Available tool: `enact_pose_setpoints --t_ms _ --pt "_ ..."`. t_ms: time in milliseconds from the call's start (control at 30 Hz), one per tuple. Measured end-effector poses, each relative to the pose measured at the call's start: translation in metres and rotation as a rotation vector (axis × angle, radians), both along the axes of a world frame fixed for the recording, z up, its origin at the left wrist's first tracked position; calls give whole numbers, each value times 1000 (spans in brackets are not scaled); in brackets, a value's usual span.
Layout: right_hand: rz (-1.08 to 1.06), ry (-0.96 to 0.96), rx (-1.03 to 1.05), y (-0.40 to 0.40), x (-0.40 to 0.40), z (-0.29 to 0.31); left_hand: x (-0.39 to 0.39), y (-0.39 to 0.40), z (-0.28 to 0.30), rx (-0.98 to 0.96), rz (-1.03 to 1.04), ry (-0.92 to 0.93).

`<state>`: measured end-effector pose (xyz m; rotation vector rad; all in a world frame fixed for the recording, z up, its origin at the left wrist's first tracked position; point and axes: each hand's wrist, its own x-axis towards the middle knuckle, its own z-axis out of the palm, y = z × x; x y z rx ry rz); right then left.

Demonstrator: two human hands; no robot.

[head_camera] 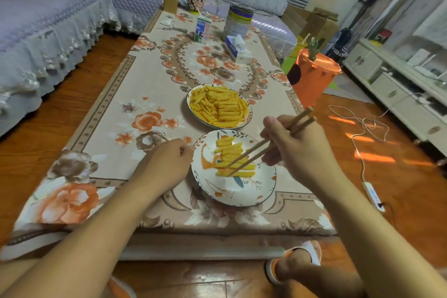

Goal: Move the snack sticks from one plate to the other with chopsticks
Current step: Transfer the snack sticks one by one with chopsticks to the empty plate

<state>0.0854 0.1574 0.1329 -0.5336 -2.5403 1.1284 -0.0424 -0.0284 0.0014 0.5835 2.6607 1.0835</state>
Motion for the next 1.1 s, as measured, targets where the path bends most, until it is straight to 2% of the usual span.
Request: enact_pose_setpoints --t_ms 133,300,600,700,833,933,1100 --pt "-50 70 18 9 5 6 1 -3 -5 -30 16 31" --pt "-51 -17 56 10 4 -3 0 -2 -6 -28 8 27" --pt "-29 -59 -37 32 -4 -2 -7 8 0 -25 69 7" --pt "-54 43 -180 52 -6 4 -6 10 -6 -18 134 65" --pt "-113 225 -286 81 -27 2 -3 10 -27 110 227 127" --pt "-26 252 -247 97 -56 -11 0 13 -34 65 261 156" --pt "69 242 -224 107 -91 -28 6 14 -32 102 332 140"
